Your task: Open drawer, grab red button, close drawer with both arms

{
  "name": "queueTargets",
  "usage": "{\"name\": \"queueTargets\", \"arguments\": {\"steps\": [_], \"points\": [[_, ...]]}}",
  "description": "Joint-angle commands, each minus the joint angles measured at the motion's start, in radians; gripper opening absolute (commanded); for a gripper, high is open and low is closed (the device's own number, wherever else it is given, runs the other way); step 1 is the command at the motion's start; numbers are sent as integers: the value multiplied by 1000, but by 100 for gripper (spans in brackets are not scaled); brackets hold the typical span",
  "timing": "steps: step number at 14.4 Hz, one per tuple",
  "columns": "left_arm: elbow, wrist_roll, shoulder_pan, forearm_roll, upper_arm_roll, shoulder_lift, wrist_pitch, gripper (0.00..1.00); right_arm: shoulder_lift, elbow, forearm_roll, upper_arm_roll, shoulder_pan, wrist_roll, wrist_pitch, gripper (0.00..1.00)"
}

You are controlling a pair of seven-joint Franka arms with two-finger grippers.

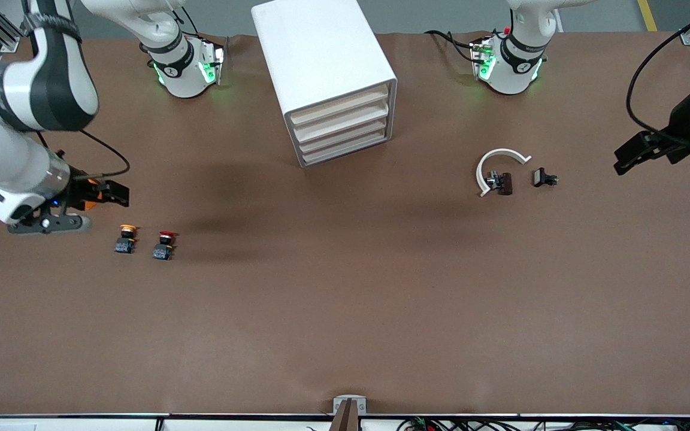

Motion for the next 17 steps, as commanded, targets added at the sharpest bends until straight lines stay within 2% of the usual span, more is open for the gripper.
{"name": "queueTargets", "arguments": {"steps": [1, 6, 8, 15, 17], "points": [[-6, 17, -67, 16, 69, -27, -40, 100, -85, 1, -4, -3, -7, 22, -48, 100], [-17, 21, -58, 14, 68, -65, -63, 100, -84, 210, -6, -8, -24, 21, -220, 100], [-17, 21, -59, 11, 63, -65, -61, 100, -82, 262, -6, -8, -44, 19, -245, 100], [-15, 29, -70, -2, 54, -53, -48, 100, -73, 311, -18, -6, -102, 1, -243, 100], [-18, 52, -70, -24, 33, -53, -51, 100, -73, 321, -18, -8, -107, -2, -243, 100]]}}
